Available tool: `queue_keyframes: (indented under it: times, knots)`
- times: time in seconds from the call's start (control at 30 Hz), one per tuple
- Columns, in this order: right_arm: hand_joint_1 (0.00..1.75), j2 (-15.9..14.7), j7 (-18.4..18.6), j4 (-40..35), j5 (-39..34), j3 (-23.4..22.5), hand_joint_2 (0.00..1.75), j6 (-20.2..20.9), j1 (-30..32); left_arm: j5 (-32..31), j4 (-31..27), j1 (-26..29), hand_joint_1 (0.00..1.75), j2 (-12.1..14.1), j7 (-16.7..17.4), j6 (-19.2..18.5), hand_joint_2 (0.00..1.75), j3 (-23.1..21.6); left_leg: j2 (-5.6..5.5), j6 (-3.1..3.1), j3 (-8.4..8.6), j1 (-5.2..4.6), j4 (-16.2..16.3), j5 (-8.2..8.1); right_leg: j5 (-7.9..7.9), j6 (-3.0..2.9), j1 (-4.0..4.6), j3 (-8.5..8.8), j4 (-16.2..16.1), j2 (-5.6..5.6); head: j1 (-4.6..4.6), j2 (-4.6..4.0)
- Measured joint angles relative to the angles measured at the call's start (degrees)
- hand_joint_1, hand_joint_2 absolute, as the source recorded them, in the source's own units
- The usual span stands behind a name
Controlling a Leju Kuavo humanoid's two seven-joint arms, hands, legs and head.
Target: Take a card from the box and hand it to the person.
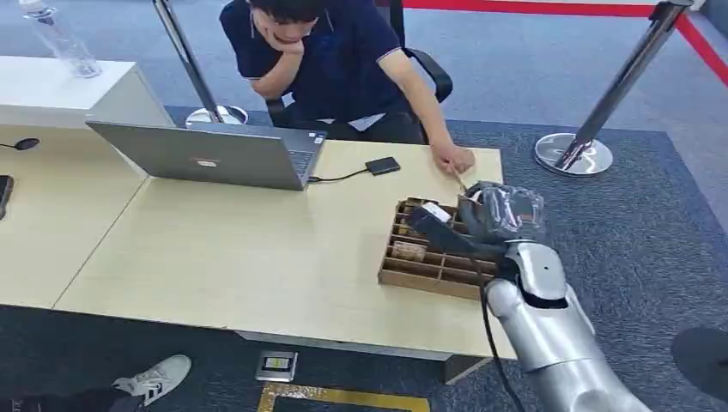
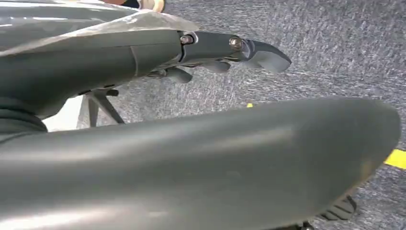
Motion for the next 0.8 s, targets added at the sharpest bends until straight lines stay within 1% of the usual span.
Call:
queue_keyframes:
  times: [0.1,0.2,0.3,0.4,0.47,0.57,0.8]
  knots:
    - [1.75,-0.3,-0.6,-5.9,-0.5,0.4,1.75,1.9,1.5,0.2,0.0,0.0,0.00,0.0,-0.2,0.0,0.00,0.2,0.01,0.00,0.00,0.00,0.0,0.00,0.00,0.00,0.00,0.00,0.0,0.00,-0.02,0.00]
    - [1.75,-0.6,-0.6,-9.9,-0.9,1.0,1.75,3.1,1.8,0.3,0.0,0.0,0.00,0.0,-0.4,0.1,0.00,0.3,0.01,0.00,0.00,0.00,0.0,0.00,0.00,0.00,0.00,-0.01,0.0,0.00,0.00,0.00]
    - [1.75,-0.9,-0.5,-12.4,-1.2,1.8,1.75,4.1,1.7,0.1,0.0,0.0,0.00,0.0,-0.5,0.1,0.00,0.3,0.01,0.00,0.00,0.00,0.0,0.00,0.00,0.00,0.00,0.00,0.0,0.00,-0.02,0.00]
    - [1.75,-0.7,-0.5,-13.1,-1.6,2.6,1.75,5.3,0.8,-0.3,0.0,0.0,0.00,0.0,-0.5,0.0,0.00,0.3,0.01,0.00,-0.01,0.00,0.0,0.00,0.00,0.00,0.00,0.00,0.0,0.00,-0.02,0.00]
    - [1.75,-0.3,-0.6,-12.3,-2.0,3.1,1.75,5.5,-0.7,-0.4,0.0,0.0,0.00,-0.1,-0.5,0.0,0.00,0.3,0.01,0.00,-0.01,0.00,0.0,0.00,0.00,0.00,0.00,0.00,0.0,0.00,-0.02,0.00]
    - [1.75,1.1,-1.3,-7.7,-2.6,3.5,1.75,5.1,-4.5,-0.5,0.1,-0.4,0.00,-0.3,-0.5,0.0,0.00,0.3,0.05,0.01,0.00,0.00,0.0,0.04,0.04,-0.03,0.00,0.01,0.0,0.00,-0.02,0.00]
    - [1.75,3.8,-1.4,1.6,-3.2,3.6,1.75,3.8,-10.4,-1.1,0.1,-0.6,0.00,-0.6,-0.4,0.0,0.00,0.3,0.03,0.00,-0.02,0.01,0.0,0.05,0.05,-0.03,0.00,0.00,0.0,0.00,-0.02,0.00]
